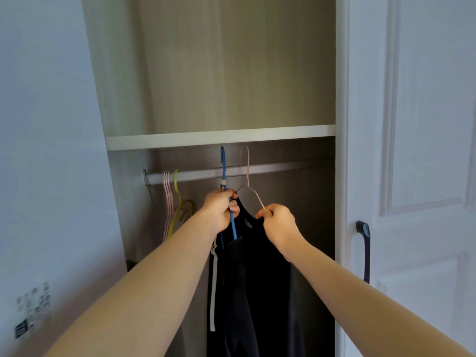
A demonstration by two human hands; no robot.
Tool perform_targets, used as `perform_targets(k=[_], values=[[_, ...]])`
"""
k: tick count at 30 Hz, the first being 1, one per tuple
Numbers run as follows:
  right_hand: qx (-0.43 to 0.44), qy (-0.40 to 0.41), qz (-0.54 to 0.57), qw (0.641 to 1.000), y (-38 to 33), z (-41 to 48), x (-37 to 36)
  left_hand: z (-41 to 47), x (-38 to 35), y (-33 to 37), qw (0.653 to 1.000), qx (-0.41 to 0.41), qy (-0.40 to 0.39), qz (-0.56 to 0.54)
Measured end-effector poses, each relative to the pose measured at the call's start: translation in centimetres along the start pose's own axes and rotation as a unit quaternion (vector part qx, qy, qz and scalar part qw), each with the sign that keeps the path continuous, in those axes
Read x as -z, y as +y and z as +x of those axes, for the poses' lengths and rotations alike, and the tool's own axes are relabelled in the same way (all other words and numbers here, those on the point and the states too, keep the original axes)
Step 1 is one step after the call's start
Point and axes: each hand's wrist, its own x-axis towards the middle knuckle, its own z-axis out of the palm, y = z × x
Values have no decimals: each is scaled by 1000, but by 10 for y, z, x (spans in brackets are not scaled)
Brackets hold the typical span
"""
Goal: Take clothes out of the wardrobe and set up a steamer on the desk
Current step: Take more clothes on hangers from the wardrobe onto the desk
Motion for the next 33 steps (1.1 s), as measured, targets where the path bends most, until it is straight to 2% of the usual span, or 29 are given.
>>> perform_targets(k=[9, 15, 22, 33], values=[[-32, -28, -24, 999, 16, -50, 9, -40, 14, -35, 998, 24, 31, 40], [-28, 1, -45, 999, 17, -100, 20, -84, 19, -48, 997, 45, 39, 42], [1, 28, -103, 994, -20, -154, 46, -155, -1, -31, 998, 37, 25, 45], [17, 60, -132, 989, -96, -261, 87, -286, -14, 20, 998, 47, -9, 31]])
